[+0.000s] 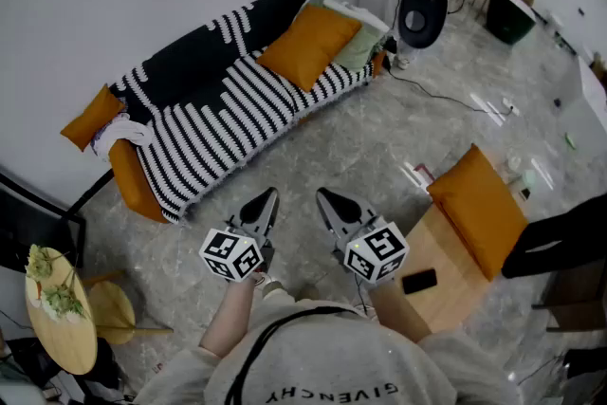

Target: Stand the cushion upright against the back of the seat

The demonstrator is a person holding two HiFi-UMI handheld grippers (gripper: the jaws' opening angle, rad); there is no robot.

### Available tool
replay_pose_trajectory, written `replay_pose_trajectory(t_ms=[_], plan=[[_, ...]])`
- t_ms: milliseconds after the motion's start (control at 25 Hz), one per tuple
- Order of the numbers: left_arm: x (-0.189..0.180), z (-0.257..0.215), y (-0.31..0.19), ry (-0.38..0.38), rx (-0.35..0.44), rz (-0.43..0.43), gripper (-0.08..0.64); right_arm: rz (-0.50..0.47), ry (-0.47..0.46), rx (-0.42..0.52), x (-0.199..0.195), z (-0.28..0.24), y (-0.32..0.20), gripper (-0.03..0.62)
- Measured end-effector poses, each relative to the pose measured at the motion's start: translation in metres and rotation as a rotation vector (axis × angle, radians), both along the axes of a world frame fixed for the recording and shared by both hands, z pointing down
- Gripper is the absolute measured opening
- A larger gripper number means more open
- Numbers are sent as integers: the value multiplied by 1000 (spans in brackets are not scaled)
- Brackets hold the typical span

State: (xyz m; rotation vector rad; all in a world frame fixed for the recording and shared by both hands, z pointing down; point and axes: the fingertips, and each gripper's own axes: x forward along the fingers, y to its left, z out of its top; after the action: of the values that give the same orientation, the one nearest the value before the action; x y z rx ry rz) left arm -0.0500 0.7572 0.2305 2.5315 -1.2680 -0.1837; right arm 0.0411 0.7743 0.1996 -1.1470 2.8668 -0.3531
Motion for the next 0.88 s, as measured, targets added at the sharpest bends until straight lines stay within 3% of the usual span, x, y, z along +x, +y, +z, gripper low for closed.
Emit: replay_pose_trajectory(t_ms=[560,880], plan=[[8,9,-16,-14,-13,-8,25,-4,15,-24,0,13,-14,17],[6,33,-61,14,-52,1,25,22,12,-55,6,28,-58,17]])
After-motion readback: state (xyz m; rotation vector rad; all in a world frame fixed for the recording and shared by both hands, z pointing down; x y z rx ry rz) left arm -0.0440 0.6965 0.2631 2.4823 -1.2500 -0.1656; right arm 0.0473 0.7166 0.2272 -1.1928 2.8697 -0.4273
